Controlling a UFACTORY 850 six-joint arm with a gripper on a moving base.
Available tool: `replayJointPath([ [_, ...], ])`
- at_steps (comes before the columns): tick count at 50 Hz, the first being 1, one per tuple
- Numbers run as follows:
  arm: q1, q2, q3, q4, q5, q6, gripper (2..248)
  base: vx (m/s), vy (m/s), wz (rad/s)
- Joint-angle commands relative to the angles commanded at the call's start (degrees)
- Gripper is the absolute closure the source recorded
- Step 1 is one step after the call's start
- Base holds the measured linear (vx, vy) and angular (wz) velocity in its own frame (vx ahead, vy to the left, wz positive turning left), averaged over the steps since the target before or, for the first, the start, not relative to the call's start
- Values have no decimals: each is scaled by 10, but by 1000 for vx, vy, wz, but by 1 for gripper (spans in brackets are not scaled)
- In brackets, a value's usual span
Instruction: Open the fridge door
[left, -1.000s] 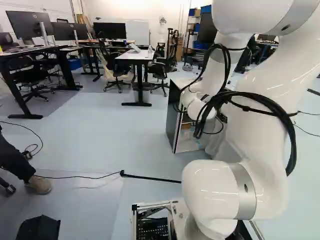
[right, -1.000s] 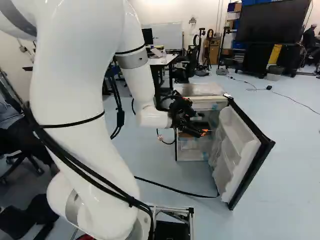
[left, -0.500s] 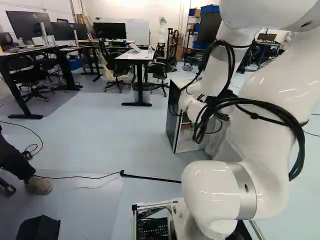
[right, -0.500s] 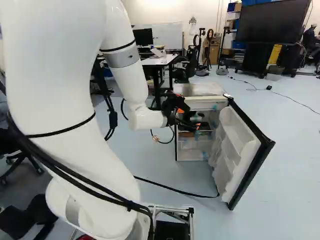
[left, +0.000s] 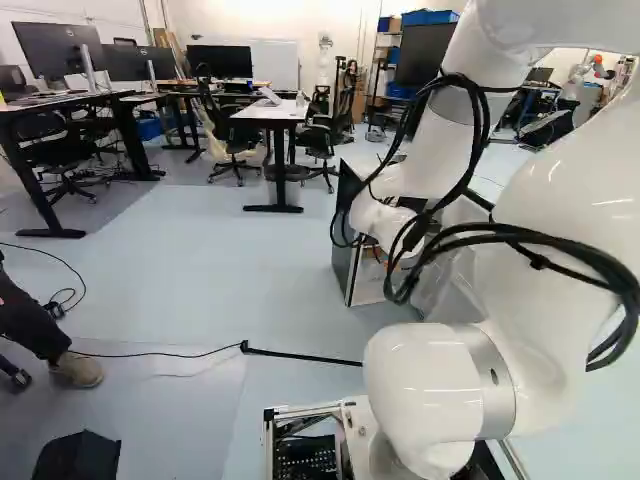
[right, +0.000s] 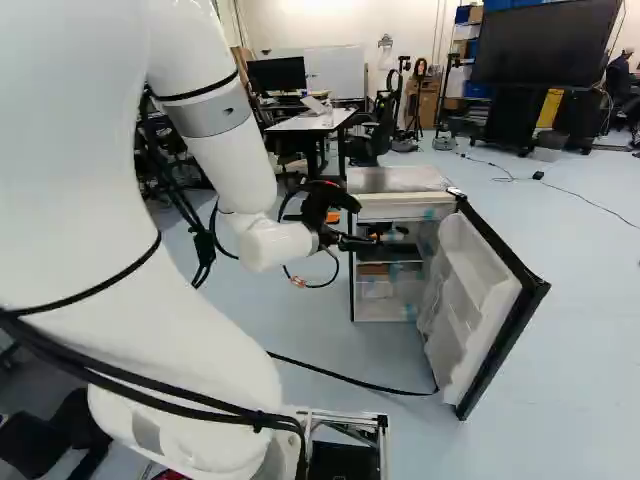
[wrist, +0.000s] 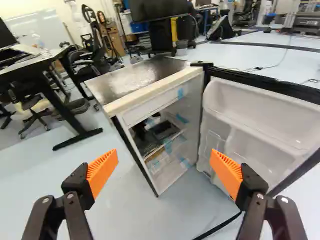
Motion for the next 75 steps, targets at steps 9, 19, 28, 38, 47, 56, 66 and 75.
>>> replayJointPath([
  [9,12,27,21,-48,-7,0,3,0,0,0],
  [19,24,54,41,-96,-15,0,3,0,0,0],
  [28,33,75,57,-133,-21,0,3,0,0,0],
  [38,41,95,72,-168,-26,0,3,0,0,0],
  [47,48,110,83,-194,-30,0,3,0,0,0],
  [56,53,122,92,-215,-33,0,3,0,0,0],
  [66,57,131,99,-232,-36,0,3,0,0,0],
  [75,59,137,103,-242,-37,0,3,0,0,0],
])
